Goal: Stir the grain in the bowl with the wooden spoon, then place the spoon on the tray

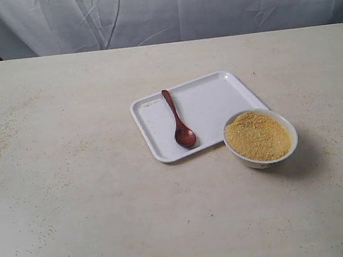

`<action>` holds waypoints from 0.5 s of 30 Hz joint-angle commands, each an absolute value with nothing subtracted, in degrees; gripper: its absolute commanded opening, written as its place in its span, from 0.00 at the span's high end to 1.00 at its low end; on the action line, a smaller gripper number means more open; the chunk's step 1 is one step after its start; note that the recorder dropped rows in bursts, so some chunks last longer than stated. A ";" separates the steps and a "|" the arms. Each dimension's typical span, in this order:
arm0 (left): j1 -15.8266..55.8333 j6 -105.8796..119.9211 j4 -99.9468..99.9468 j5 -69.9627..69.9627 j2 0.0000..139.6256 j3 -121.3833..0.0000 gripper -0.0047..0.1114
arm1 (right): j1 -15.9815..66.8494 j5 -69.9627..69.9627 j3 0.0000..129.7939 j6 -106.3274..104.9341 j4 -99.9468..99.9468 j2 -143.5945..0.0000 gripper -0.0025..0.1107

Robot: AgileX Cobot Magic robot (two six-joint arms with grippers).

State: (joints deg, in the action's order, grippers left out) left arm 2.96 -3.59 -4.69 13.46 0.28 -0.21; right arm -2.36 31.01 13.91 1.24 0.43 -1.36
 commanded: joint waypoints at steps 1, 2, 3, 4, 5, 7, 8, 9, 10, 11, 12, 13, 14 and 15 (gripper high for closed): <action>2.92 -3.79 -4.76 13.24 0.00 0.00 0.96 | -2.67 29.81 13.41 1.18 -1.85 0.00 0.99; 2.92 -3.79 -4.76 13.24 0.00 0.00 0.96 | -2.67 29.87 13.41 1.18 -1.95 0.00 0.99; 2.92 -3.79 -4.76 13.24 0.00 0.00 0.96 | -2.67 29.78 13.41 1.18 -1.95 0.00 0.99; 2.92 -3.79 -4.76 13.24 0.00 0.00 0.96 | -2.67 29.78 13.41 1.18 -1.95 0.00 0.99; 2.92 -3.79 -4.76 13.24 0.00 0.00 0.96 | -2.67 29.78 13.41 1.18 -1.95 0.00 0.99; 2.92 -3.79 -4.76 13.24 0.00 0.00 0.96 | -2.67 28.01 11.78 1.18 -1.70 0.00 0.99; 2.92 -3.79 -4.76 13.24 0.00 0.00 0.96 | -2.67 27.27 10.50 1.18 -1.70 0.00 0.99; 2.92 -3.79 -4.76 13.24 0.00 0.00 0.96 | -2.67 25.96 9.15 1.28 -1.70 0.00 0.99; 2.92 -3.79 -4.76 13.24 0.00 0.00 0.96 | -2.67 23.47 7.10 1.28 -1.70 0.00 0.99; 2.92 -3.79 -4.76 13.24 0.00 0.00 0.96 | -2.67 22.33 5.86 1.28 -1.70 0.00 0.99; 2.92 -3.79 -4.76 13.24 0.00 0.00 0.96 | -2.67 21.70 4.88 1.28 -1.70 0.00 0.99; 2.92 -3.79 -4.76 13.24 0.00 0.00 0.96 | -2.67 21.57 3.80 1.28 -1.70 0.00 0.99; 2.92 -3.79 -4.76 13.24 0.00 0.00 0.96 | -2.67 21.57 2.45 1.28 -1.70 0.00 0.99; 2.92 -3.79 -4.76 13.24 0.00 0.00 0.96 | -2.67 21.68 0.99 1.28 -1.70 0.00 0.99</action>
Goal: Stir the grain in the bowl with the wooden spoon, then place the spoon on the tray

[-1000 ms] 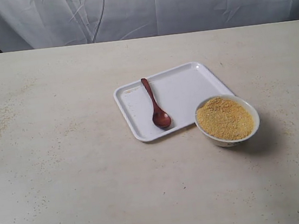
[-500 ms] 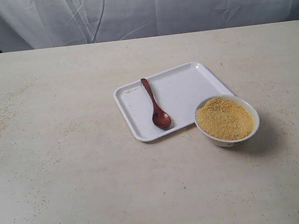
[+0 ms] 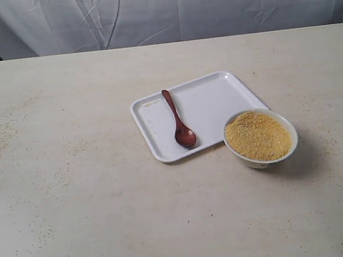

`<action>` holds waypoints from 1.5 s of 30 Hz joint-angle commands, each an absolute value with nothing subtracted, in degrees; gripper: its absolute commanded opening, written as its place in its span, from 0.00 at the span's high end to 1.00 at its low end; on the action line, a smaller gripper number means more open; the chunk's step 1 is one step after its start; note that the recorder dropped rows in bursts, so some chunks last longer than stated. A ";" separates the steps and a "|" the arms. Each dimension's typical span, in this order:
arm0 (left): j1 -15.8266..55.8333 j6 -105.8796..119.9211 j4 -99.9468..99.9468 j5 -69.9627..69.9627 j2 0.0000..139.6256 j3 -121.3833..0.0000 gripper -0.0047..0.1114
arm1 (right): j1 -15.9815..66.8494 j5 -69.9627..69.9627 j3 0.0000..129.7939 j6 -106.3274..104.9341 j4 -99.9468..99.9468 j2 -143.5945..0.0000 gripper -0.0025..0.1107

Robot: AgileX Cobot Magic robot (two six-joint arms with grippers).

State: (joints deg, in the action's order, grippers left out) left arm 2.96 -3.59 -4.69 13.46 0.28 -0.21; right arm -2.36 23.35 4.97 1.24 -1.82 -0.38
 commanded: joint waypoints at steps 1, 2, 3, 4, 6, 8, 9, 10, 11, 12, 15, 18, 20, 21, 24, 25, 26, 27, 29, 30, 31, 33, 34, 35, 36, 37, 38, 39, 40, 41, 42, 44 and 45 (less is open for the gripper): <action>2.92 -3.79 -4.76 13.24 0.00 0.00 0.96 | -2.67 21.55 0.00 1.28 -1.70 0.00 0.99; 2.92 -3.79 -4.76 13.24 0.00 0.00 0.96 | -2.67 20.11 0.00 1.28 -2.00 0.00 0.99; 2.92 -3.79 -4.76 13.24 0.00 0.00 0.96 | -2.67 19.67 0.00 1.28 -2.00 0.00 0.99; 2.92 -3.79 -4.76 13.24 0.00 0.00 0.96 | -2.67 19.48 0.00 1.28 -2.00 0.00 0.99; 2.92 -3.79 -4.76 13.24 0.00 0.00 0.96 | -2.67 19.78 0.00 1.28 -2.00 0.00 0.99; 2.92 -3.79 -4.76 13.24 0.00 0.00 0.96 | -2.67 19.89 0.00 1.28 -2.00 0.00 0.99; 2.92 -3.79 -4.76 13.24 0.00 0.00 0.96 | -2.67 19.89 0.00 1.28 -2.00 0.00 0.99; 2.92 -3.79 -4.76 13.24 0.00 0.00 0.96 | -2.67 19.89 0.00 1.28 -2.00 0.00 0.99; 2.92 -3.79 -4.76 13.24 0.00 0.00 0.96 | -2.67 19.89 0.00 1.28 -2.00 0.00 0.99; 2.92 -3.79 -4.76 13.24 0.00 0.00 0.96 | -2.67 19.89 0.00 1.28 -2.00 0.00 0.99; 2.92 -3.79 -4.76 13.24 0.00 0.00 0.96 | -2.67 19.89 0.00 1.28 -2.00 0.00 0.99; 2.92 -3.79 -4.76 13.24 0.00 0.00 0.96 | -2.67 19.89 0.00 1.28 -2.00 0.00 0.99; 2.92 -3.79 -4.76 13.24 0.00 0.00 0.96 | -2.67 19.89 0.00 1.28 -2.00 0.00 0.99; 2.92 -3.79 -4.76 13.24 0.00 0.00 0.96 | -2.67 19.89 0.00 1.28 -2.00 0.00 0.99; 2.92 -3.79 -4.76 13.24 0.00 0.00 0.96 | -2.67 19.89 0.00 1.28 -2.00 0.00 0.99; 2.92 -3.79 -4.76 13.24 0.00 0.00 0.96 | -2.67 19.89 0.00 1.28 -2.00 0.00 0.99; 2.92 -3.79 -4.76 13.24 0.00 0.00 0.96 | -2.67 19.89 0.00 1.28 -2.00 0.00 0.99; 2.92 -3.79 -4.76 13.24 0.00 0.00 0.96 | -2.67 19.89 0.00 1.28 -2.00 0.00 0.99; 2.92 -3.79 -4.76 13.24 0.00 0.00 0.96 | -2.67 19.89 0.00 1.28 -2.00 0.00 0.99; 2.92 -3.79 -4.76 13.24 0.00 0.00 0.96 | -2.67 19.89 0.00 1.28 -2.00 0.00 0.99; 2.92 -3.79 -4.76 13.24 0.00 0.00 0.96 | -2.67 19.89 0.00 1.28 -2.00 0.00 0.99; 2.92 -3.79 -4.76 13.24 0.00 0.00 0.96 | -2.67 19.89 0.00 1.28 -2.00 0.00 0.99; 2.92 -3.79 -4.76 13.24 0.00 0.00 0.96 | -2.67 19.89 0.00 1.28 -2.00 0.00 0.99; 2.92 -3.79 -4.76 13.24 0.00 0.00 0.96 | -2.67 19.89 0.00 1.28 -2.00 0.00 0.99; 2.92 -3.79 -4.76 13.24 0.00 0.00 0.96 | -2.67 19.89 0.00 1.28 -2.00 0.00 0.99; 2.92 -3.79 -4.76 13.24 0.00 0.00 0.96 | -2.67 19.89 0.00 1.28 -2.00 0.00 0.99; 2.92 -3.79 -4.76 13.24 0.00 0.00 0.96 | -2.67 19.89 0.00 1.28 -2.00 0.00 0.99; 2.92 -3.79 -4.76 13.24 0.00 0.00 0.96 | -2.67 19.89 0.00 1.28 -2.00 0.00 0.99; 2.92 -3.79 -4.76 13.24 0.00 0.00 0.96 | -2.67 19.89 0.00 1.28 -2.00 0.00 0.99; 2.92 -3.79 -4.76 13.24 0.00 0.00 0.96 | -2.67 19.89 0.00 1.28 -2.00 0.00 0.99; 2.92 -3.79 -4.76 13.24 0.00 0.00 0.96 | -2.67 19.89 0.00 1.28 -2.00 0.00 0.99; 2.92 -3.79 -4.76 13.24 0.00 0.00 0.96 | -2.67 20.12 0.00 1.28 -2.00 0.00 0.99; 2.92 -3.79 -4.76 13.24 0.00 0.00 0.96 | -2.67 20.12 0.00 1.28 -2.00 0.00 0.99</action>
